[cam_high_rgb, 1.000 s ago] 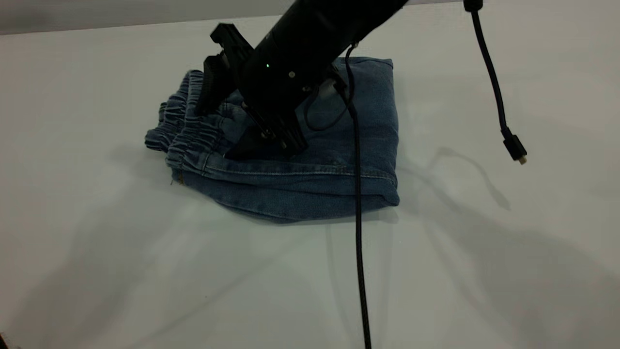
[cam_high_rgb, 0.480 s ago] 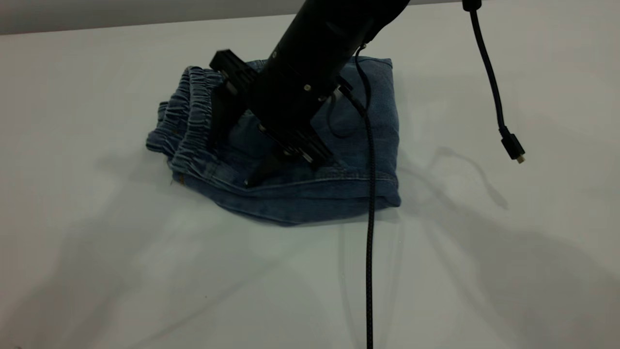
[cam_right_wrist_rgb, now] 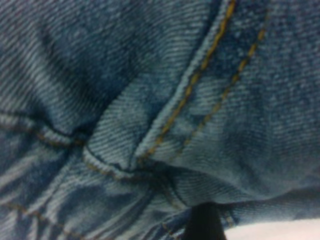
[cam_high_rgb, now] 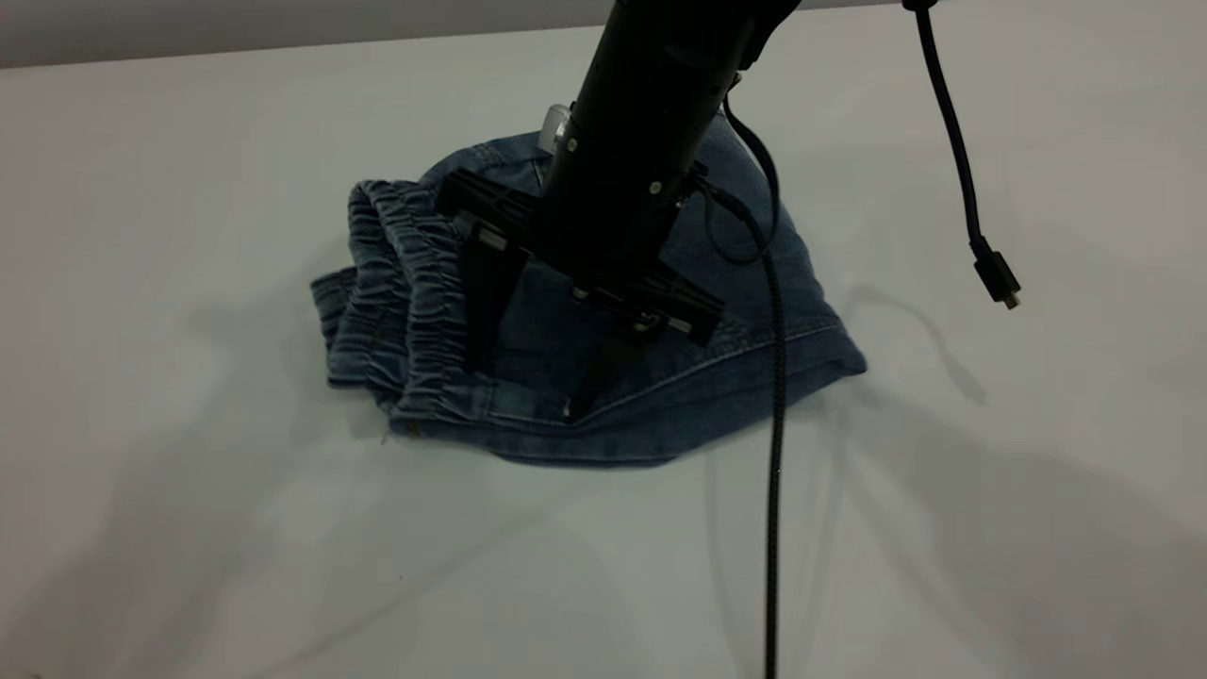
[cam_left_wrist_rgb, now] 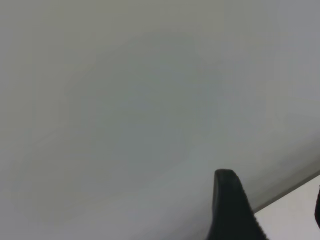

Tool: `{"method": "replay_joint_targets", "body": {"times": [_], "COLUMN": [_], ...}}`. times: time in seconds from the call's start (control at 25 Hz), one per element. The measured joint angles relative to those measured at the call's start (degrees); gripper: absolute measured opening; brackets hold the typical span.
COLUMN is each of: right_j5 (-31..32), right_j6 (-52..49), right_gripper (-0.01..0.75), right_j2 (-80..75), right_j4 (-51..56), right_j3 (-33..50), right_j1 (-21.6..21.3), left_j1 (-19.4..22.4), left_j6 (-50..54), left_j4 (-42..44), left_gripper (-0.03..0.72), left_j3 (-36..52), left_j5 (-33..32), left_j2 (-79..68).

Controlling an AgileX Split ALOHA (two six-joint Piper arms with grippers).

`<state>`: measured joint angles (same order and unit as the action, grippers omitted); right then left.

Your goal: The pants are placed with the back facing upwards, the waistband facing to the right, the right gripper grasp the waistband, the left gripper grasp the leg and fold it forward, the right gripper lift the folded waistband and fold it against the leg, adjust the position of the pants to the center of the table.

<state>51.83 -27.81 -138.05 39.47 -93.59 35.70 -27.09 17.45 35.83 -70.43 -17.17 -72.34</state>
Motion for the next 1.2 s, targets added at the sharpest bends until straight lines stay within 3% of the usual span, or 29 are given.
{"method": "replay_joint_targets", "body": {"times": [0.32, 0.52, 0.88, 1.04, 1.2], "right_j5": [-2.51, -1.69, 10.93, 17.53, 18.38], "right_j6": [4.71, 12.74, 31.89, 35.61, 36.9], "right_gripper": [0.414, 0.413, 0.413, 0.413, 0.413], "right_j2": [7.62, 16.6, 33.84, 42.1, 50.63], "right_j4": [-0.58, -4.75, -14.15, -20.72, -22.86], "right_j3": [0.05, 0.05, 0.0, 0.0, 0.56], "right_j1": [0.0, 0.0, 0.31, 0.31, 0.31], "left_j1": [0.0, 0.0, -1.23, -2.29, -2.29], "left_j6": [0.0, 0.0, -0.44, -2.14, -7.06], "left_j4": [0.07, 0.07, -3.08, -9.38, -18.16], "left_gripper": [0.372, 0.372, 0.372, 0.372, 0.372], "left_j3": [0.0, 0.0, 0.0, 0.0, 0.0], "left_j5": [-0.06, -1.5, -11.74, -17.6, -25.77], "left_j2": [0.45, 3.16, 12.54, 18.53, 24.31]}}
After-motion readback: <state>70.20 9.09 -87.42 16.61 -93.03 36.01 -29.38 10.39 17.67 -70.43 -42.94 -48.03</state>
